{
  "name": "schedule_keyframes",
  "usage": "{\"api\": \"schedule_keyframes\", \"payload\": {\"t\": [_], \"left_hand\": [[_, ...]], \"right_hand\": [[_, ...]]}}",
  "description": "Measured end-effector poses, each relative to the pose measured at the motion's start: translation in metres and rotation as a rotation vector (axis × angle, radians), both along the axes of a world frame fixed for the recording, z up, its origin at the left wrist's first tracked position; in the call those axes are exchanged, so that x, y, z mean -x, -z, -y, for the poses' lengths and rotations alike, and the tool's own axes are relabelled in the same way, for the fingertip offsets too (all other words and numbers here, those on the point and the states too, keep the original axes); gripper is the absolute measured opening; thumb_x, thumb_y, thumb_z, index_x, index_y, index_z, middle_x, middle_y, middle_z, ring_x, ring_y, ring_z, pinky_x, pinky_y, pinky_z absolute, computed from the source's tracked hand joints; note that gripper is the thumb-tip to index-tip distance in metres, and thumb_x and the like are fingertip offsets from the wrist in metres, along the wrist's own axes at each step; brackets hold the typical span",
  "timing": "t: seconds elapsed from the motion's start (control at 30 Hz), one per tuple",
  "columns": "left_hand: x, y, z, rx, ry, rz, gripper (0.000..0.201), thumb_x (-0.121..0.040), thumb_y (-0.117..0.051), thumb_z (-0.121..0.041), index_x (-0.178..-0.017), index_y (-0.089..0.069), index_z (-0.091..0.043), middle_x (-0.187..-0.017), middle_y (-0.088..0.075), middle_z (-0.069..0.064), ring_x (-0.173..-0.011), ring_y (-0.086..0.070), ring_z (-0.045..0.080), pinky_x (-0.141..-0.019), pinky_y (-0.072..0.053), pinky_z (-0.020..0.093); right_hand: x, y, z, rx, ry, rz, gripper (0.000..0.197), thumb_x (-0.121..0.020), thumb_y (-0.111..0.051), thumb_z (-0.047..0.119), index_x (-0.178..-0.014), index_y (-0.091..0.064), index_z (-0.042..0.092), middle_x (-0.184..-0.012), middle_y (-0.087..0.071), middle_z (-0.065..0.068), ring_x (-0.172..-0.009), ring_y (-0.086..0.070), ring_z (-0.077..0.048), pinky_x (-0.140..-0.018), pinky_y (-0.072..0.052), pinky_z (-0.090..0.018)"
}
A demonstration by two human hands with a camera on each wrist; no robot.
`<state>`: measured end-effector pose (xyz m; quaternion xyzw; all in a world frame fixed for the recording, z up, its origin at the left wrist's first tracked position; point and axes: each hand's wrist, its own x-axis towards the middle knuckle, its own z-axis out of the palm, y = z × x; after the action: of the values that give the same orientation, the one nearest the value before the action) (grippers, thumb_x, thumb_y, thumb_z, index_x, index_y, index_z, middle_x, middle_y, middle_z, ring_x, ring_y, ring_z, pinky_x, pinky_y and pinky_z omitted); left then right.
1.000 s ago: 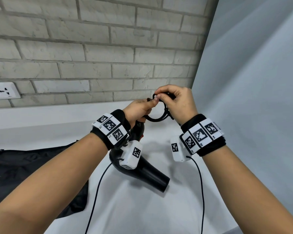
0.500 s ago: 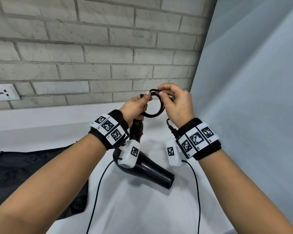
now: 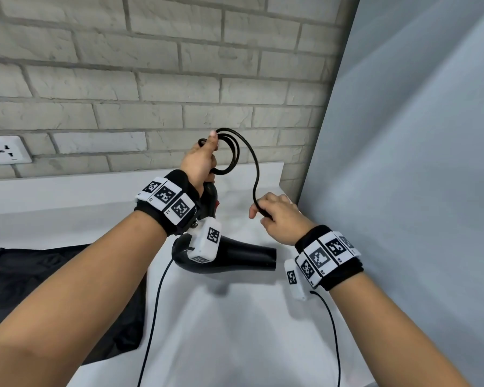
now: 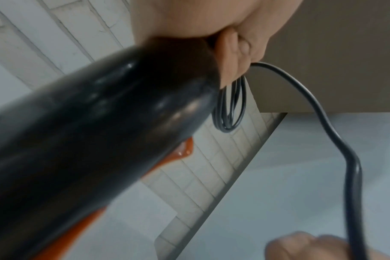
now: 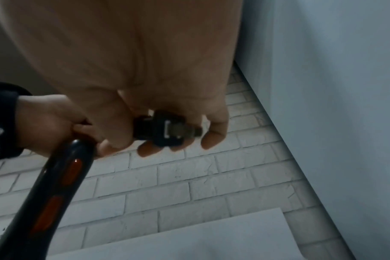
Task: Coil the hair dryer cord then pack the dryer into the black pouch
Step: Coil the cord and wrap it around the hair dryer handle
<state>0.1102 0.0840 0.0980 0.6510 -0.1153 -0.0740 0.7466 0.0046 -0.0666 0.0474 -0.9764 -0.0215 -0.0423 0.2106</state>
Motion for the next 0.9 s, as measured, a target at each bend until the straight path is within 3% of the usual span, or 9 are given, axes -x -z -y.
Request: {"api": "schedule_keyframes", "payload": {"t": [0.07,0.17,0.3,0.37,0.43,0.57,0.67,0.8,0.9], "left_hand": [[-0.002,0.003,-0.002,-0.007,-0.02,-0.008,0.034,-0.094,-0.039,-0.048,-0.076,-0.043,-0.02,-0.032,-0.025,-0.014,-0.029,-0.018,0.002,-0.033,-0.019,0.013],[-0.002,0.008,0.0,-0.036,-0.006,-0.017,0.033,-0.093,-0.043,-0.048,-0.078,-0.046,-0.019,-0.035,-0.026,-0.014,-0.03,-0.018,0.002,-0.034,-0.018,0.013],[0.011,0.011,0.007,-0.081,0.097,-0.011,0.031,-0.092,-0.046,-0.047,-0.079,-0.041,-0.019,-0.038,-0.024,-0.014,-0.031,-0.017,0.003,-0.033,-0.016,0.014],[0.02,0.009,0.01,-0.088,0.173,0.004,0.03,-0.093,-0.045,-0.045,-0.076,-0.04,-0.021,-0.037,-0.023,-0.015,-0.033,-0.016,0.002,-0.034,-0.015,0.014],[0.029,0.005,0.012,-0.069,0.229,0.006,0.028,-0.095,-0.043,-0.043,-0.077,-0.043,-0.021,-0.037,-0.023,-0.015,-0.033,-0.016,0.002,-0.036,-0.014,0.014],[0.037,-0.001,0.014,-0.052,0.341,0.013,0.028,-0.096,-0.038,-0.043,-0.079,-0.045,-0.022,-0.039,-0.022,-0.014,-0.033,-0.017,0.003,-0.042,-0.016,0.017],[0.041,-0.003,0.015,-0.084,0.383,0.021,0.031,-0.096,-0.036,-0.046,-0.079,-0.045,-0.022,-0.041,-0.02,-0.014,-0.034,-0.015,0.003,-0.047,-0.016,0.021],[0.044,-0.005,0.013,-0.1,0.437,0.018,0.034,-0.096,-0.033,-0.047,-0.079,-0.044,-0.021,-0.04,-0.019,-0.013,-0.032,-0.013,0.002,-0.057,-0.009,0.029],[0.044,-0.005,0.013,-0.089,0.452,0.013,0.034,-0.097,-0.032,-0.046,-0.079,-0.045,-0.021,-0.04,-0.019,-0.013,-0.033,-0.012,0.002,-0.055,-0.009,0.028]], "right_hand": [[0.0,-0.004,0.0,-0.035,-0.026,-0.022,0.026,-0.085,-0.048,0.001,-0.099,-0.06,0.019,-0.086,-0.039,0.008,-0.089,-0.037,-0.014,-0.088,-0.032,-0.025],[-0.001,-0.016,-0.007,-0.489,-0.074,0.13,0.027,-0.076,-0.06,-0.01,-0.08,-0.063,0.016,-0.079,-0.046,0.005,-0.068,-0.054,-0.002,-0.07,-0.046,-0.012],[-0.017,-0.03,-0.017,-0.859,0.039,0.518,0.04,-0.071,-0.061,-0.016,-0.07,-0.059,0.023,-0.08,-0.06,-0.003,-0.065,-0.06,0.002,-0.069,-0.049,-0.012],[-0.023,-0.037,-0.021,-0.979,0.083,0.587,0.036,-0.071,-0.061,-0.016,-0.072,-0.06,0.02,-0.071,-0.065,0.004,-0.062,-0.061,0.004,-0.067,-0.05,-0.011],[-0.026,-0.039,-0.023,-0.935,0.141,0.6,0.028,-0.07,-0.066,-0.011,-0.073,-0.063,0.017,-0.058,-0.065,0.016,-0.059,-0.06,0.006,-0.064,-0.047,-0.009],[-0.027,-0.036,-0.026,-0.616,0.259,0.583,0.018,-0.067,-0.073,0.003,-0.08,-0.068,0.014,-0.065,-0.058,0.014,-0.061,-0.054,0.004,-0.064,-0.042,-0.012],[-0.029,-0.033,-0.023,-0.48,0.39,0.71,0.037,-0.065,-0.071,0.003,-0.084,-0.042,0.016,-0.077,-0.049,0.001,-0.064,-0.045,-0.017,-0.055,-0.034,-0.012],[-0.031,-0.03,-0.012,-0.59,0.446,0.682,0.05,-0.066,-0.073,0.008,-0.098,-0.036,0.014,-0.102,-0.041,-0.001,-0.085,-0.046,-0.016,-0.069,-0.041,-0.019],[-0.031,-0.029,-0.006,-0.854,0.151,0.471,0.036,-0.075,-0.057,-0.003,-0.1,-0.049,0.021,-0.096,-0.058,0.006,-0.093,-0.055,-0.01,-0.079,-0.045,-0.027]]}}
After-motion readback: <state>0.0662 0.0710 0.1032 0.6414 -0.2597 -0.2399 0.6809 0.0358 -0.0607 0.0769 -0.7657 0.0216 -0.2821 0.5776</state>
